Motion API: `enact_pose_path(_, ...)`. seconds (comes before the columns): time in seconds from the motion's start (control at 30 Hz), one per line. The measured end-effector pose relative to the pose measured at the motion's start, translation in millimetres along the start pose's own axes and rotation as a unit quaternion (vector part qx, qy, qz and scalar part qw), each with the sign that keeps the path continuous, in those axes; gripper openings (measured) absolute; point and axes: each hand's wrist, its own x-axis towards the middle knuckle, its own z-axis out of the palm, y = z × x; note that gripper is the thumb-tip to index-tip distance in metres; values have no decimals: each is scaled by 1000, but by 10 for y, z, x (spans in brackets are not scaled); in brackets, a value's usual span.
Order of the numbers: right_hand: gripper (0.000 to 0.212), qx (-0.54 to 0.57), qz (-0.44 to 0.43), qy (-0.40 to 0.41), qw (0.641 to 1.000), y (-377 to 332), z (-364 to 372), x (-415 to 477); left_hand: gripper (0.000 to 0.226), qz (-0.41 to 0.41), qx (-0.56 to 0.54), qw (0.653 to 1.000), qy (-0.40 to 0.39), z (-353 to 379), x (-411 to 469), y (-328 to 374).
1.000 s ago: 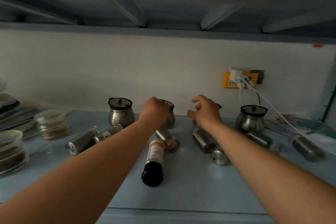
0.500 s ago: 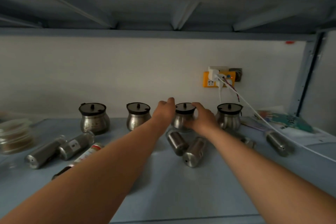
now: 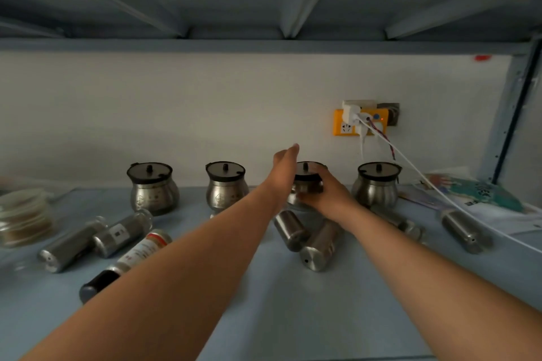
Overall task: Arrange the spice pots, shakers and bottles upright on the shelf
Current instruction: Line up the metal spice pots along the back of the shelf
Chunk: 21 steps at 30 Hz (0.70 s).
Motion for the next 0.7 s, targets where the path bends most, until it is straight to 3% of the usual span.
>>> enact_pose_path(0.27, 100, 76, 29, 40, 996, -27, -58, -28, 59, 37, -36, 999, -13, -75, -89, 29)
enact_pose_path(0.47, 102, 54, 9, 94, 994, -211, -82, -141, 55, 64, -62, 996, -18, -137, -366, 221)
enact_pose_path(0.7, 97, 165, -96, 164, 968, -395, 0, -455, 44, 148, -92, 985, -21, -159, -891, 403)
